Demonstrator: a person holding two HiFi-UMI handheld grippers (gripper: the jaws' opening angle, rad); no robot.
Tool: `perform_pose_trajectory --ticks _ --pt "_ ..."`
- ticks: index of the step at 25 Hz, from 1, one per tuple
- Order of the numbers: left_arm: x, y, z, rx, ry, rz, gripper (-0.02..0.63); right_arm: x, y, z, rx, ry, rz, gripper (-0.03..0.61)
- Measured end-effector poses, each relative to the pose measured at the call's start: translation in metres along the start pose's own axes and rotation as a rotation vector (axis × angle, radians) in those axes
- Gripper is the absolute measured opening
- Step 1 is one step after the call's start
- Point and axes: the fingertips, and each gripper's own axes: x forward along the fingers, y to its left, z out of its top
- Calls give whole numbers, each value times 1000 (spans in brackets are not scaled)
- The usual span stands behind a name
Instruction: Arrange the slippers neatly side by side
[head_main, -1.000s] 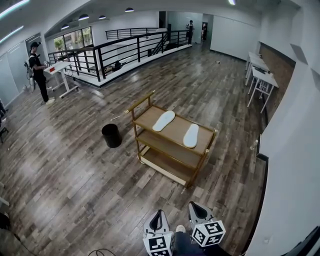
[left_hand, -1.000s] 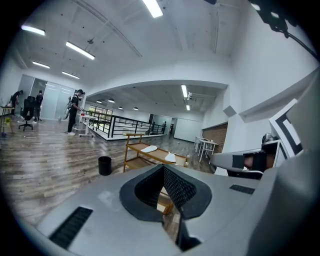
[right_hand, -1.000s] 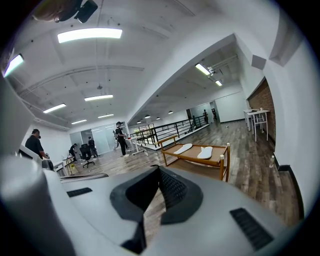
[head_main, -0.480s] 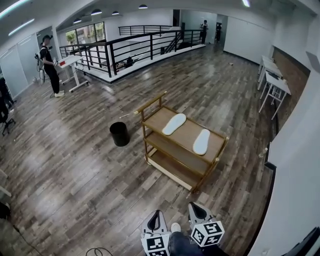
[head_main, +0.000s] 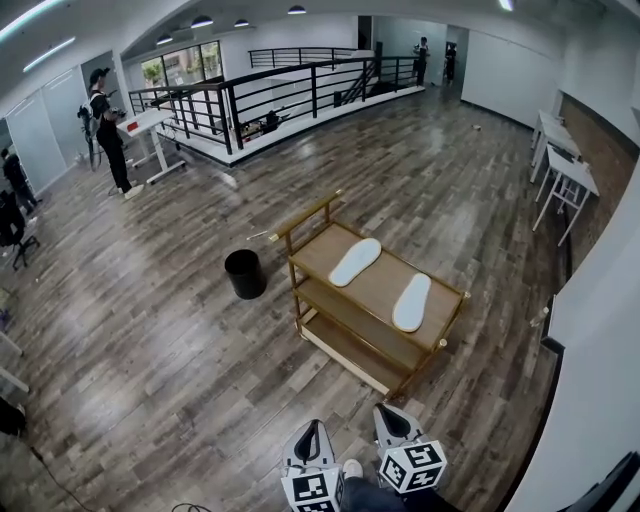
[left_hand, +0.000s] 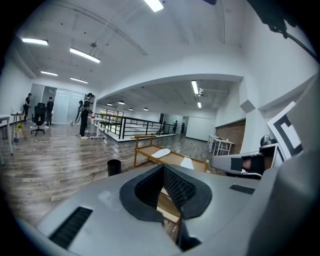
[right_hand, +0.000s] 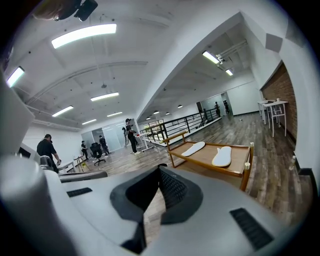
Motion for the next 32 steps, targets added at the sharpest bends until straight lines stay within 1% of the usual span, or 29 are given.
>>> perform_pose_trajectory --ticks 5,8,13,18,23,28,32 --pt "27 0 12 10 -4 42 0 26 -16 16 -10 1 42 -2" --pt "38 -2 10 0 -6 57 0 34 -24 20 -9 0 53 -2" --pt "52 -13 17 -6 -9 52 0 43 -37 30 -3 -3 56 -2" --pt "62 -15 22 13 -3 52 0 50 -45 36 4 -14 57 -2" --pt "70 -8 27 20 1 56 0 61 -45 40 12 -16 56 -2" --pt "89 1 36 33 -10 31 0 80 -47 48 19 -31 34 -2" --pt "104 21 43 34 -10 15 0 102 -41 50 21 -26 17 -2"
